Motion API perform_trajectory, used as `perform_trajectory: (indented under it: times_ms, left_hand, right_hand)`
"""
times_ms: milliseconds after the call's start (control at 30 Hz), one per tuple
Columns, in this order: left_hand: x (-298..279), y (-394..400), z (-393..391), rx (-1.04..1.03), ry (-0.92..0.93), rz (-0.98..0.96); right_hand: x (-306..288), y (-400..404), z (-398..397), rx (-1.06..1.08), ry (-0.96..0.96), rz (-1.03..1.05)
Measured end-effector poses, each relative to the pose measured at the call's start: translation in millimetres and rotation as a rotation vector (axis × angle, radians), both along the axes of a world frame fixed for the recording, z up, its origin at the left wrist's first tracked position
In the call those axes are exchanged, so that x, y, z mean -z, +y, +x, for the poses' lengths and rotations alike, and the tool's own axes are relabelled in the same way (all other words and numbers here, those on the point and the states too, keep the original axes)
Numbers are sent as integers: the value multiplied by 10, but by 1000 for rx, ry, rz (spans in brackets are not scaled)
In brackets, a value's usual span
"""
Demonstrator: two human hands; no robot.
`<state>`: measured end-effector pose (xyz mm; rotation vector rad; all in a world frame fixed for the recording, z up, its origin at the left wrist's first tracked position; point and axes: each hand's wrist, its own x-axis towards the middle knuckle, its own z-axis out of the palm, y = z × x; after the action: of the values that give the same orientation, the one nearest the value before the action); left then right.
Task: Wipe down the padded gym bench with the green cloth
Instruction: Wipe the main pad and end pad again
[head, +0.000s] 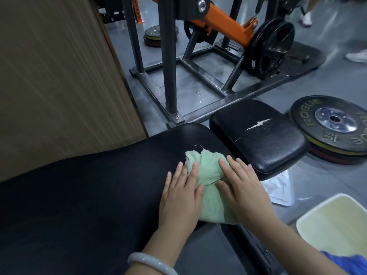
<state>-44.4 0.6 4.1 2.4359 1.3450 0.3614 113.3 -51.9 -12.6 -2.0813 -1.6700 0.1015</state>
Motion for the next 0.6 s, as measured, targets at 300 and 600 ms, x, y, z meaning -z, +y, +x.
perform_trajectory:
  times_ms: [300, 600]
  left_hand:
    - [-5, -38, 35, -22, -198, 58]
    - [-28, -8, 12, -57, -357, 52]
  right_hand:
    - [21, 59, -46, -23, 15, 251]
    - [-2, 26, -20, -34, 123, 309]
